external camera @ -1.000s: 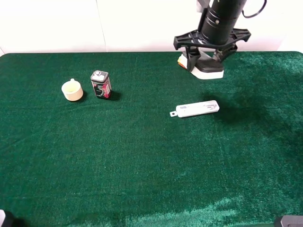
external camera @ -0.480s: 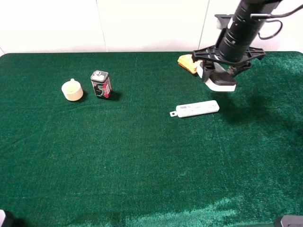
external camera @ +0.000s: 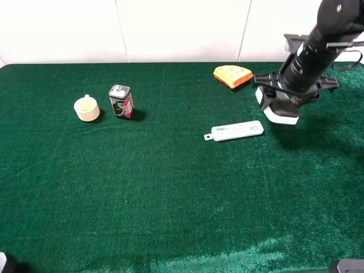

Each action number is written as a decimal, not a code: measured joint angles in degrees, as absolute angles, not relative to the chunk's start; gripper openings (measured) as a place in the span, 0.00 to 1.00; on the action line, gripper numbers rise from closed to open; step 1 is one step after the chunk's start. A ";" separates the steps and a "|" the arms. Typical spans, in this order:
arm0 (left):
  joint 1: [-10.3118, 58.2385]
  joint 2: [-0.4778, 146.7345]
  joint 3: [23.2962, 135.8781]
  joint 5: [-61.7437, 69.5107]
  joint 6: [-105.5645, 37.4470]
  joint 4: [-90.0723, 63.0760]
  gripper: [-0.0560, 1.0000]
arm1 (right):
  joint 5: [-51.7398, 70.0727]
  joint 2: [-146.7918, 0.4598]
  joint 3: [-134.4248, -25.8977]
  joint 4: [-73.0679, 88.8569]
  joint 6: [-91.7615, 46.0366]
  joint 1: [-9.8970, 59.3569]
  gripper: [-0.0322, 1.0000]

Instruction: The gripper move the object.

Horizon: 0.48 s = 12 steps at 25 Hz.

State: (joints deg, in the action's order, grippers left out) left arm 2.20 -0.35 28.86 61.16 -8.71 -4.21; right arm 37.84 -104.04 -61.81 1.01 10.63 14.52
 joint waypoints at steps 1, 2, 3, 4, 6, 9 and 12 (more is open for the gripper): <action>2.20 -0.35 28.86 61.16 -8.71 -4.21 0.97 | 36.60 -104.04 -60.71 1.01 10.63 14.35 0.48; 2.20 -0.35 28.86 61.16 -8.71 -4.21 0.97 | 34.98 -104.04 -59.42 1.01 10.63 14.30 0.48; 2.20 -0.35 28.86 61.16 -8.71 -4.21 0.97 | 33.23 -104.04 -58.12 1.01 10.63 14.30 0.48; 2.20 -0.35 28.86 61.16 -8.71 -4.21 0.97 | 31.35 -104.04 -56.79 1.01 10.63 14.30 0.48; 2.20 -0.35 28.86 61.16 -8.71 -4.21 0.97 | 27.99 -104.04 -54.44 1.01 10.63 14.30 0.48; 2.20 -0.35 28.86 61.16 -8.71 -4.21 0.97 | 23.02 -104.04 -51.03 1.01 10.63 13.72 0.48; 2.20 -0.35 28.86 61.16 -8.71 -4.21 0.97 | 19.48 -104.04 -48.57 1.01 10.63 11.96 0.48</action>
State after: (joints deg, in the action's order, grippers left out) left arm 2.20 -0.35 28.86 61.16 -8.71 -4.21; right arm 19.48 -104.04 -48.57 1.01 10.63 11.96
